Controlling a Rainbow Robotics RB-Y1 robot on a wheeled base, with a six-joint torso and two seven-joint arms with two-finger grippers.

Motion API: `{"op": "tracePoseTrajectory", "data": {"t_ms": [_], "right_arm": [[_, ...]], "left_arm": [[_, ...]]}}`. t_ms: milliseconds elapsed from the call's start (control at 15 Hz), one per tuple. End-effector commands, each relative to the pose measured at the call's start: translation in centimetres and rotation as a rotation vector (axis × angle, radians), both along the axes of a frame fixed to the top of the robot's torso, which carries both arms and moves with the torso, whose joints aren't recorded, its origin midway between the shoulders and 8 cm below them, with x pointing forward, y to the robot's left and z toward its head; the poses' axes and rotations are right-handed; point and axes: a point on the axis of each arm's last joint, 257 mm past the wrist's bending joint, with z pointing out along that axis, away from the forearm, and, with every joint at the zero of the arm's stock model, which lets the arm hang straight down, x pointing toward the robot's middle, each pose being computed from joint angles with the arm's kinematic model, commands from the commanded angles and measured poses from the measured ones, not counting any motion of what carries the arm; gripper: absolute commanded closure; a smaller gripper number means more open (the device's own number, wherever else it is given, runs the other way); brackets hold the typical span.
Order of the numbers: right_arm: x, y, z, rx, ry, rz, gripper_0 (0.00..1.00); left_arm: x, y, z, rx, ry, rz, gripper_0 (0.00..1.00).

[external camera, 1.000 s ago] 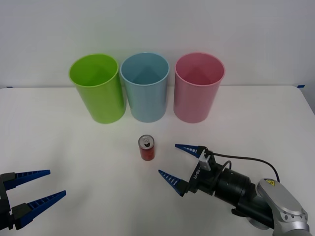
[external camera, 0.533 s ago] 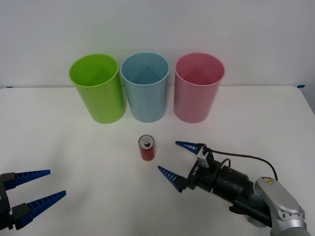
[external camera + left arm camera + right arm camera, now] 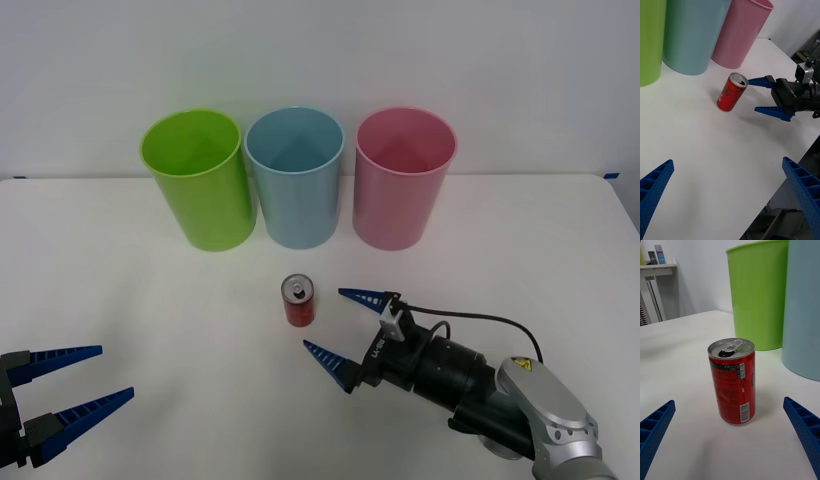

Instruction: Put cans in the blue bin and PET bottles in the pink bin and trash in the green bin.

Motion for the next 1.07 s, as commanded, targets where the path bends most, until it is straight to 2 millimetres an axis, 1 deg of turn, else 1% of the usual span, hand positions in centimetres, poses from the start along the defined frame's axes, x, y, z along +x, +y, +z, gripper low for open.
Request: {"op": "tracePoseTrajectory", "data": {"t_ms": [67,200,533,733,1067], "right_arm": [[0.5,-0.1,-0.1,-0.013,-0.007,-0.017,0.00],[0.8,0.0,0.0,-0.018,-0.011,-0.021,0.00],[0.5,1.3,-0.1,-0.022,-0.014,-0.008,0.00],[1.0,2.0,-0.1,-0.032,-0.019,-0.022,0.00],[1.4,3.0,0.0,-0.039,-0.029,-0.035,0.00]], "left_arm": [[0.0,0.0,0.0,0.000,0.000,0.000,0.00],[0.0,0.0,0.0,0.000,0.000,0.000,0.00],[0.0,0.0,0.0,0.000,0.000,0.000,0.00],[0.0,0.0,0.0,0.000,0.000,0.000,0.00],[0.0,0.0,0.0,0.000,0.000,0.000,0.00]]}}
